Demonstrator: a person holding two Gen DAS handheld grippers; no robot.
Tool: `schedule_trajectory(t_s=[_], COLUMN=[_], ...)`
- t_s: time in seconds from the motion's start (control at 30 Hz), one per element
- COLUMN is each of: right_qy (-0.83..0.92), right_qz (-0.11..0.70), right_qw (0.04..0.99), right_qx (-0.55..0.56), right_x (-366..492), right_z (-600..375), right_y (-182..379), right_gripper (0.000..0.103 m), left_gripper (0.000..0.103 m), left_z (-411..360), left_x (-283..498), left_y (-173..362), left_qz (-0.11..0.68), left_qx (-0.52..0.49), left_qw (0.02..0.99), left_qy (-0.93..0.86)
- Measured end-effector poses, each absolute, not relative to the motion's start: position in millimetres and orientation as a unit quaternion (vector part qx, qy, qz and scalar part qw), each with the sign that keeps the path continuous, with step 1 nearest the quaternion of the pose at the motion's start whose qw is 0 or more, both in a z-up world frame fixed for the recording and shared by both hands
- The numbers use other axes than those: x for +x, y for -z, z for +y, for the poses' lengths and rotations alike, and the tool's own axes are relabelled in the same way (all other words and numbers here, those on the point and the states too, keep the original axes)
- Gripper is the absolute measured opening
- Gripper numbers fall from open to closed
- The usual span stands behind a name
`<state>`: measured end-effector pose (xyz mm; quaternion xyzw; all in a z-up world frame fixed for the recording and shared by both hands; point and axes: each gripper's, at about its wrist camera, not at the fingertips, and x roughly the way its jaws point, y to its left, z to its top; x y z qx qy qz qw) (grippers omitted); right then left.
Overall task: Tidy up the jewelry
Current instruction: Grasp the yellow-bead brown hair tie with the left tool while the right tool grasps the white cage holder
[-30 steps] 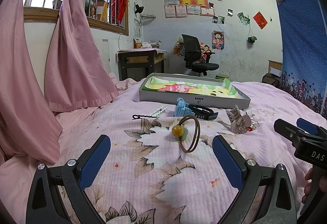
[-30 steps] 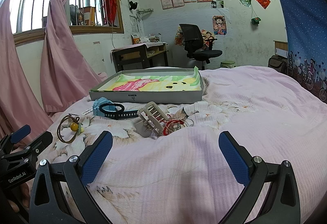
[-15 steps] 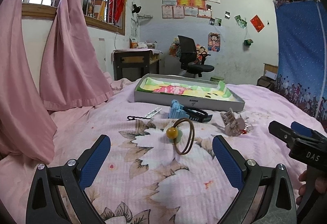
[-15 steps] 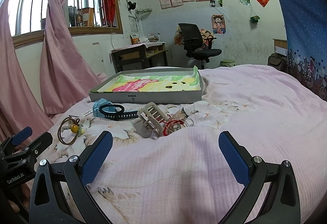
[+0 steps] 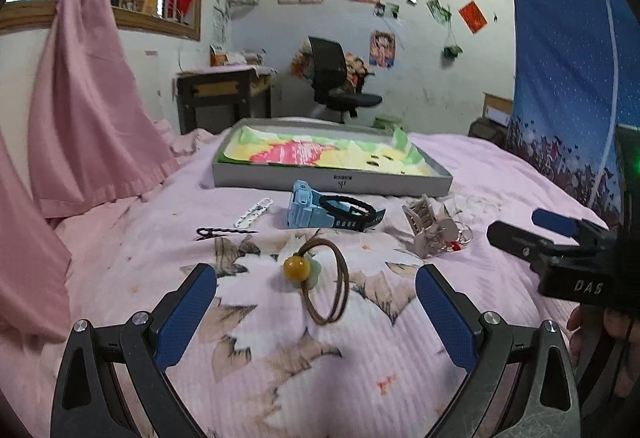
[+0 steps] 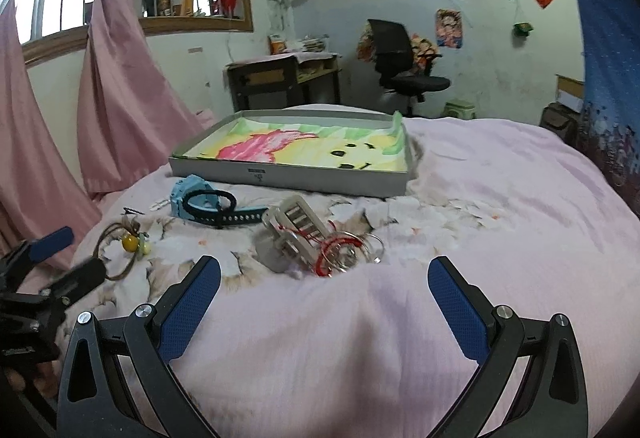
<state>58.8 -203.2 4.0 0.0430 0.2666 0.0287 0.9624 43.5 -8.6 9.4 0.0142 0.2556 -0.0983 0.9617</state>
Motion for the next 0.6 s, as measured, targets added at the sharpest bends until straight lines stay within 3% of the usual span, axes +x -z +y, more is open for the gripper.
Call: schedule_trajectory(t_s=[0.2, 0.27, 0.33, 0.47, 0.6], right_qy=[-0.069, -0.078, -0.091, -0.103, -0.114], right_qz=[0.28, 0.288, 0.299, 0.314, 0.336], right_qw=[0.957, 0.954, 0.949, 0.944, 0.935], right_qx=[0.025, 0.024, 0.029, 0.006, -0.017], right_x=[84.7, 92.5, 102.1, 118.3, 136.9], right_z=[-199.3, -197.5, -195.1, -185.5, -174.6], right_y=[-5.5, -4.7, -2.5, 3.5, 12.6], right_gripper=[0.102, 0.102, 0.102, 0.086, 0.072], left_gripper=[0.1, 0.097, 0.088, 0.08, 0.063], left_z=[0.8, 3.0, 6.0, 9.9, 6.1], left_x=[68.9, 77.3, 85.6, 97.2, 103.2], left_y=[-8.0, -6.4, -4.0, 4.1, 11.8], left_qz=[0.289, 0.3, 0.313, 0.335, 0.351], left_qx=[-0.002, -0.007, -0.012, -0.029, -0.032], left_qw=[0.951, 0.947, 0.942, 0.933, 0.923], left_qy=[0.111, 0.116, 0.118, 0.132, 0.151])
